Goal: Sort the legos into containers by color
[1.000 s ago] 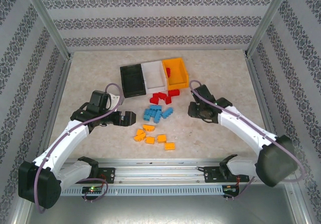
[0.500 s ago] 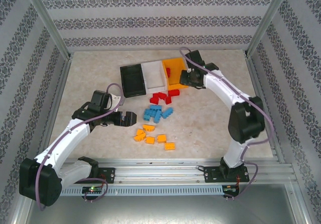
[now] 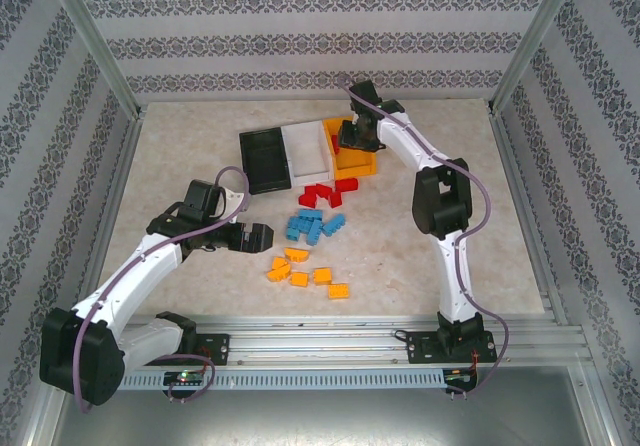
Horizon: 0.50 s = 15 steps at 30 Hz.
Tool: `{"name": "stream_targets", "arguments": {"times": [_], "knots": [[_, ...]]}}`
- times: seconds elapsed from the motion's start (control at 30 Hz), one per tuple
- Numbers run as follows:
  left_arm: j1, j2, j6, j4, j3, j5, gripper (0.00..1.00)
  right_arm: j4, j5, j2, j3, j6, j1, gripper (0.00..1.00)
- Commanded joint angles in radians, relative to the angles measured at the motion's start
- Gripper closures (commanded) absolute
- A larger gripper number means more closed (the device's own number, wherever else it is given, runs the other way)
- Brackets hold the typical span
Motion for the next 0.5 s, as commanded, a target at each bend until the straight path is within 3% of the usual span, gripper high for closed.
{"name": "stream_targets", "arguments": {"times": [0.0,0.27,0.47], "knots": [[-0.012,0.008,0.022,-0.007,0.007,-0.007,0.0,-0.049,0.001,-0.022,0.042,0.003,0.014,0.5],[-0.012,0.002,0.022,-0.013,0.008,-0.005,0.0,-0.056,0.016,-0.232,-0.121,0.001,0.026,0.42],[-0.053,0.017,0.033,-0.034,0.014,-0.016,0.03,0.025,-0.016,-0.565,-0.569,-0.014,0.093,0.41]]}}
